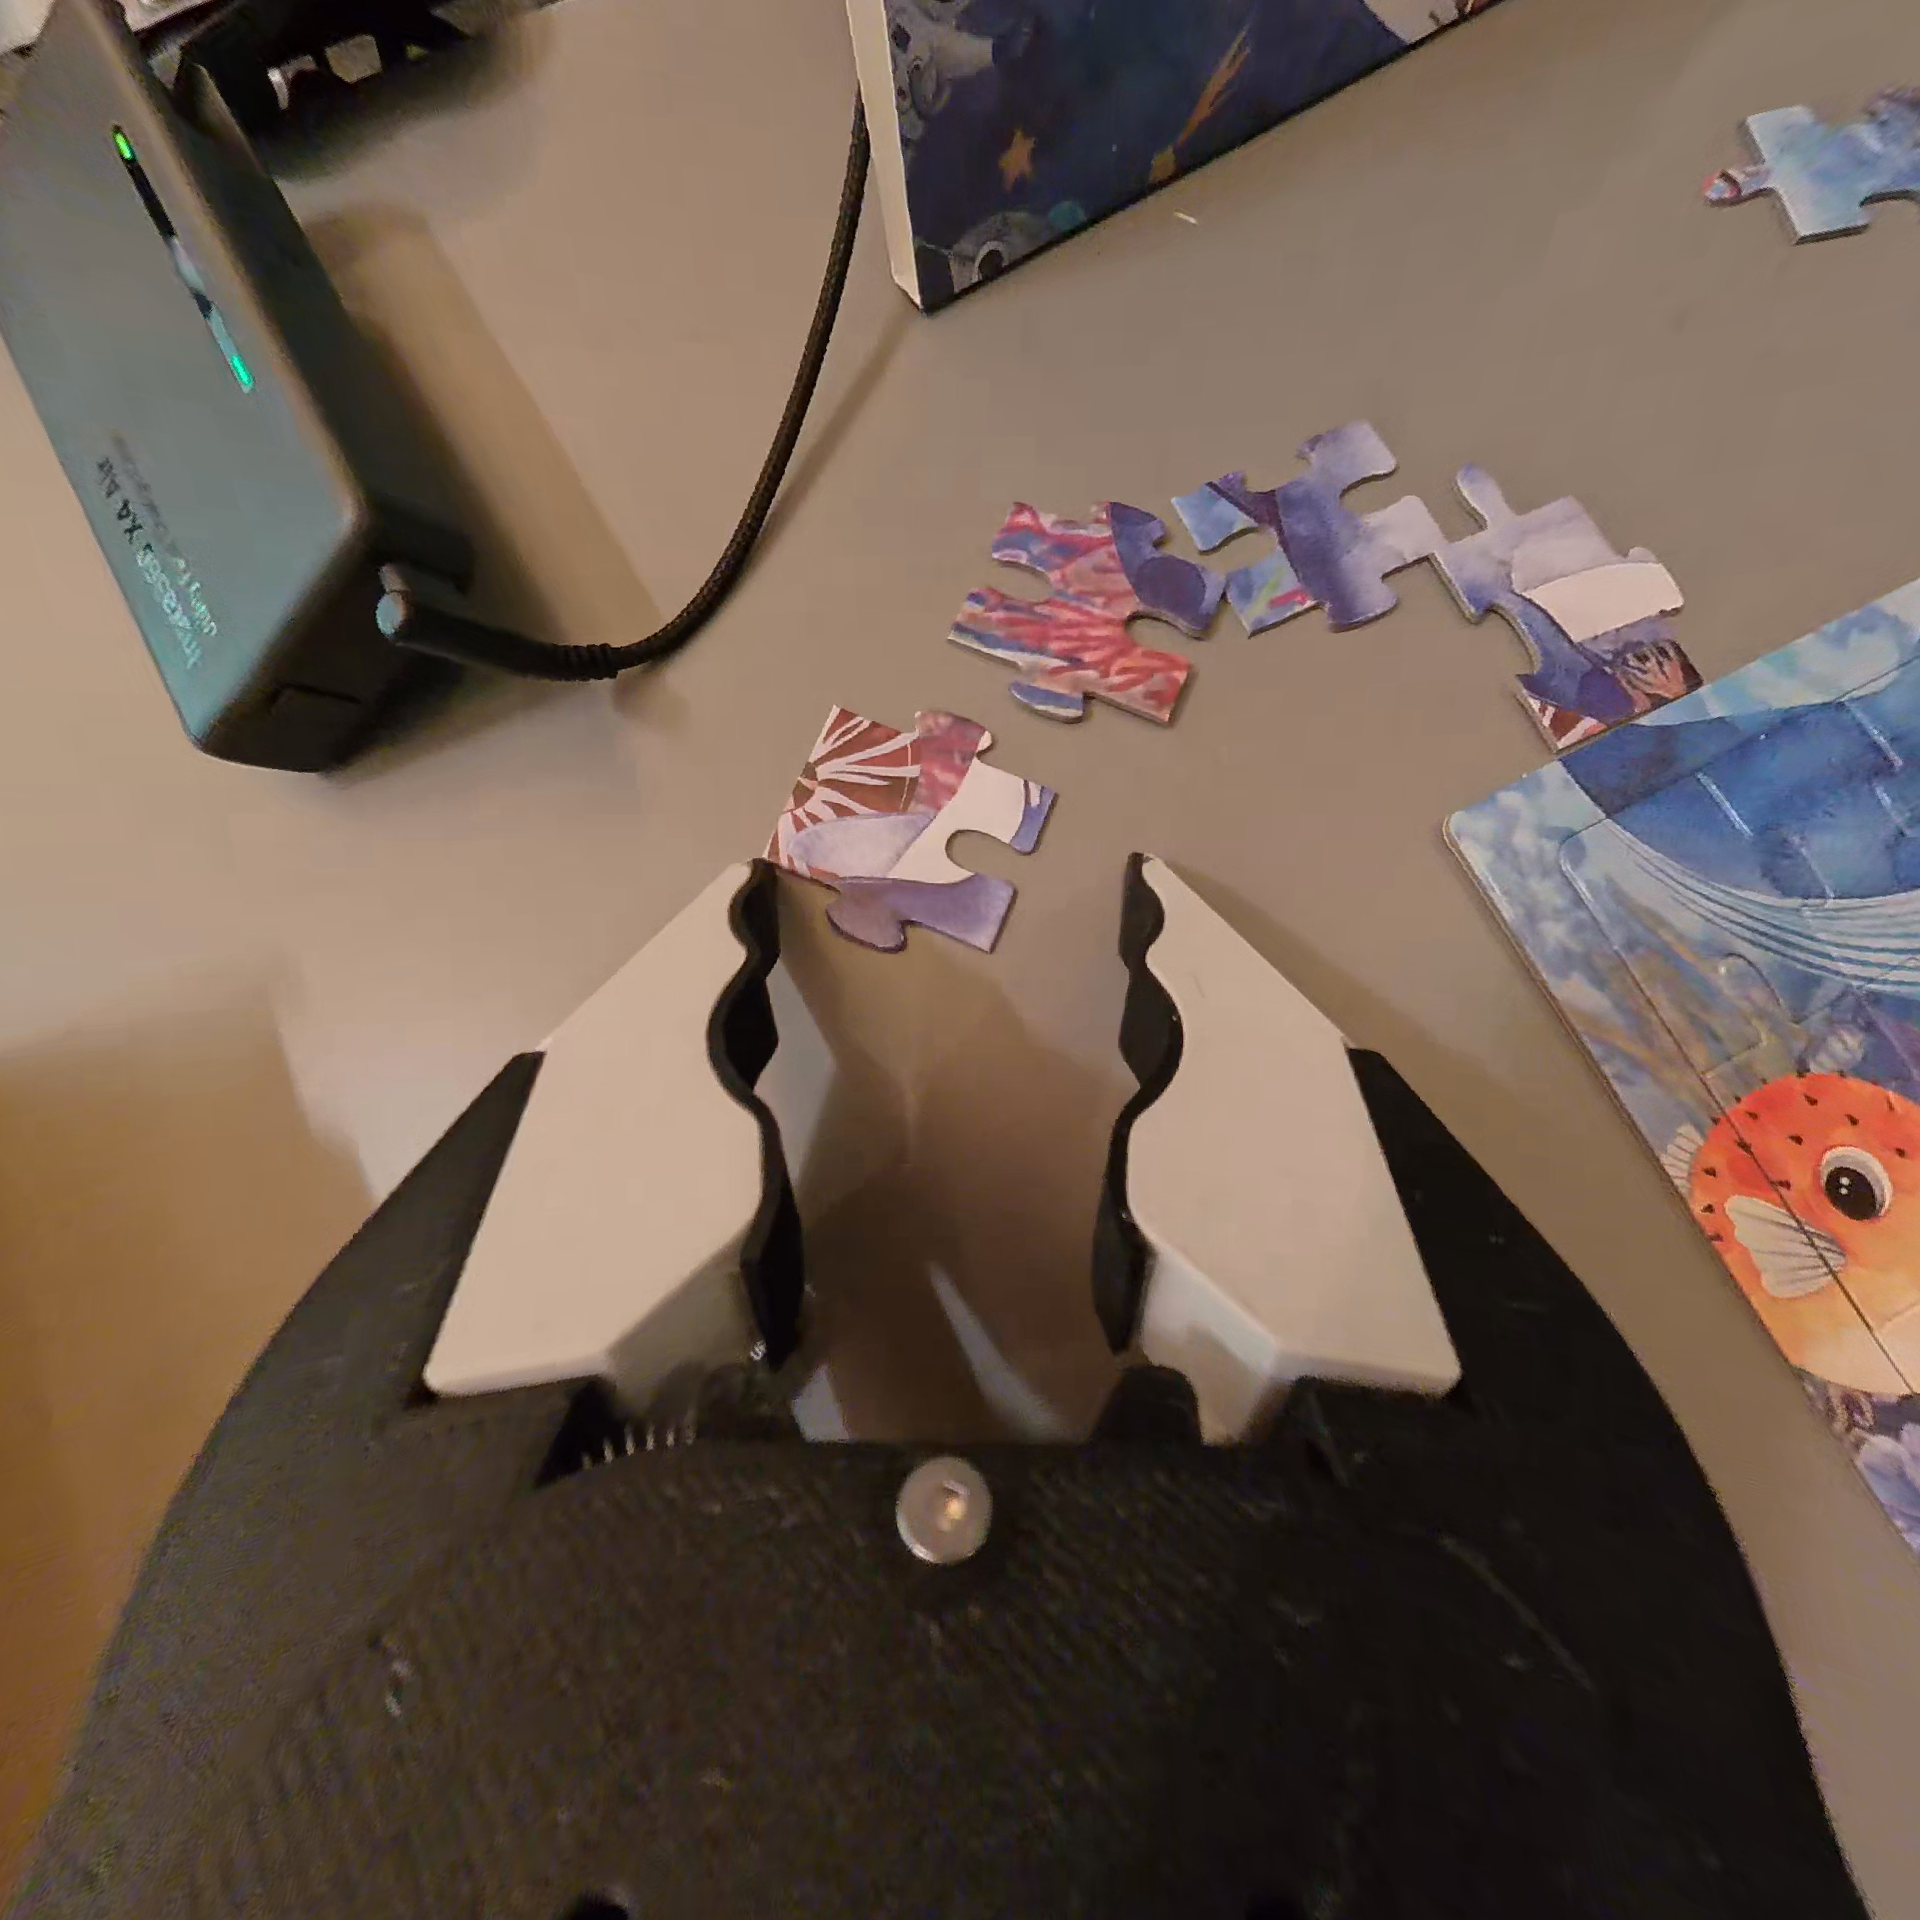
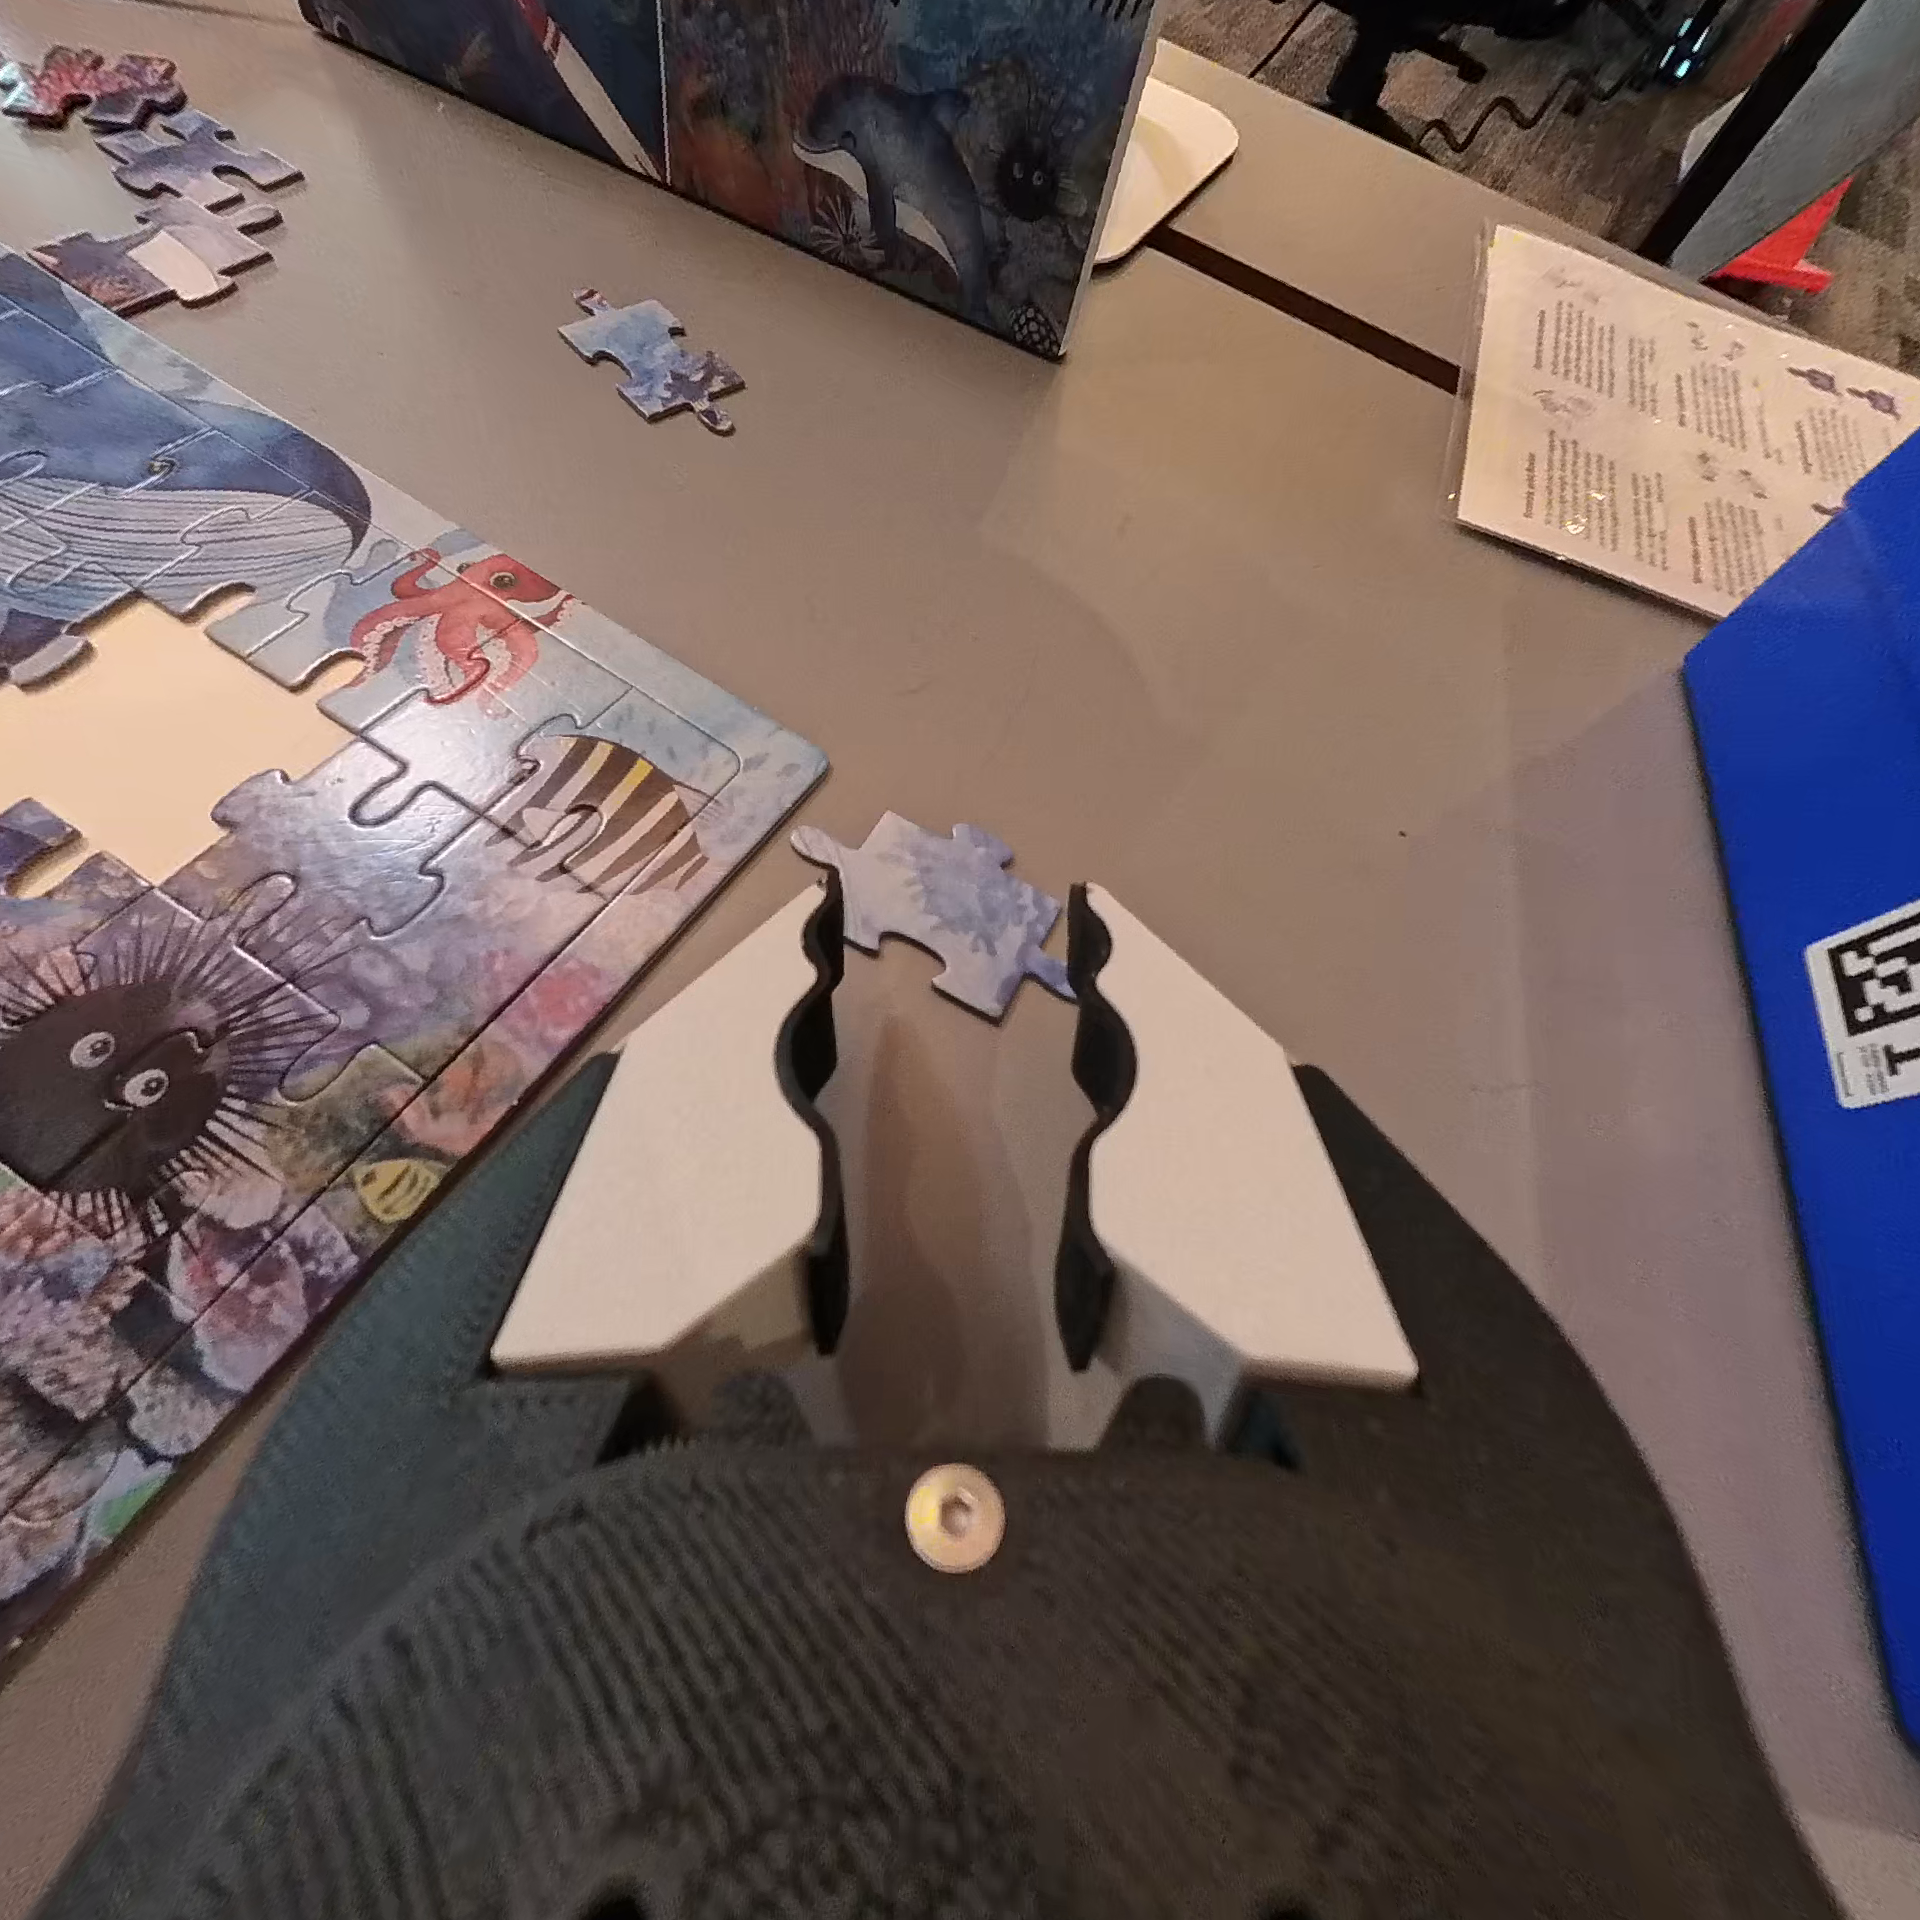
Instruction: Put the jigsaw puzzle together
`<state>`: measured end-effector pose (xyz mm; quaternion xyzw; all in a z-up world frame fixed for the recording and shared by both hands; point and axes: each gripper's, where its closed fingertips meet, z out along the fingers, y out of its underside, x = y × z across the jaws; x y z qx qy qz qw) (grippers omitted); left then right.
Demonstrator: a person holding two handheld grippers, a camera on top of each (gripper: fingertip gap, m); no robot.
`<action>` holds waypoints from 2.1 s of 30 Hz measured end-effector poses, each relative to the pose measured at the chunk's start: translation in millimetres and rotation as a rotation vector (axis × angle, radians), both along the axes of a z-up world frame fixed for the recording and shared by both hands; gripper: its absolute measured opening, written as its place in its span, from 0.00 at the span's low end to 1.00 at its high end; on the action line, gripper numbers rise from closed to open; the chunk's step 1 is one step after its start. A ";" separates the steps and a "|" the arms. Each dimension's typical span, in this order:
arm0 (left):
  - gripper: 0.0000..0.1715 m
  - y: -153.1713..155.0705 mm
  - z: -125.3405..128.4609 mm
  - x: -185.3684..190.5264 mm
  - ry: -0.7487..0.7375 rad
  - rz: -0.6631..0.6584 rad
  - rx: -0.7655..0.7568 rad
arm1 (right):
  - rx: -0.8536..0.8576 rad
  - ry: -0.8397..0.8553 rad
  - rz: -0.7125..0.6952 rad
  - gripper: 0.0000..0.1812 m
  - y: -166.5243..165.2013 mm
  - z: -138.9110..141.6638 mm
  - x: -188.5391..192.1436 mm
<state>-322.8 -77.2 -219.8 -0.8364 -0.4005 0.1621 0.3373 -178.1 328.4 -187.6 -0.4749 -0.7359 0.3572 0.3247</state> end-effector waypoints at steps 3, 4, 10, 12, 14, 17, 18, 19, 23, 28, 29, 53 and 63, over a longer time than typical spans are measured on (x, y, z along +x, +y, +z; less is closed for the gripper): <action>0.31 -0.1 0.6 -0.1 0.004 -0.005 0.006 | -0.001 0.005 0.000 0.23 -0.1 0.8 0.2; 0.26 0.2 0.9 0.5 0.006 -0.011 0.008 | 0.000 0.006 0.001 0.23 -0.1 1.0 0.3; 0.19 0.2 1.5 5.2 -0.002 -0.033 0.005 | 0.004 0.012 0.000 0.23 -0.1 1.6 0.5; 0.19 0.3 1.8 7.9 -0.009 -0.041 0.010 | 0.005 0.014 -0.001 0.23 -0.1 1.9 0.5; 0.19 0.7 2.3 11.1 -0.017 -0.051 0.021 | 0.005 0.015 -0.001 0.23 0.0 2.1 0.5; 0.18 2.9 5.1 15.8 -0.018 -0.070 0.040 | 0.006 0.015 -0.001 0.23 0.1 2.1 0.5; 0.18 3.9 6.2 17.4 -0.017 -0.078 0.045 | 0.007 0.015 -0.002 0.23 0.1 2.0 0.5; 0.18 5.0 7.1 18.9 -0.014 -0.087 0.048 | 0.007 0.015 -0.002 0.23 0.1 2.0 0.4; 0.18 9.4 8.3 24.9 -0.005 -0.126 0.043 | 0.009 0.015 -0.002 0.23 0.0 1.8 0.3; 0.09 10.1 8.4 29.2 0.023 -0.168 -0.001 | 0.010 0.013 -0.001 0.23 0.0 1.5 0.3; 0.08 10.2 9.3 29.5 0.033 -0.174 -0.005 | 0.010 0.013 -0.001 0.23 0.0 1.5 0.3; 0.18 19.1 17.3 26.2 0.106 -0.182 0.046 | 0.011 0.013 0.000 0.23 -0.2 1.3 0.2; 0.45 40.0 2.8 -18.7 0.039 -0.179 -0.045 | -0.001 0.026 0.007 0.23 -1.1 3.8 1.7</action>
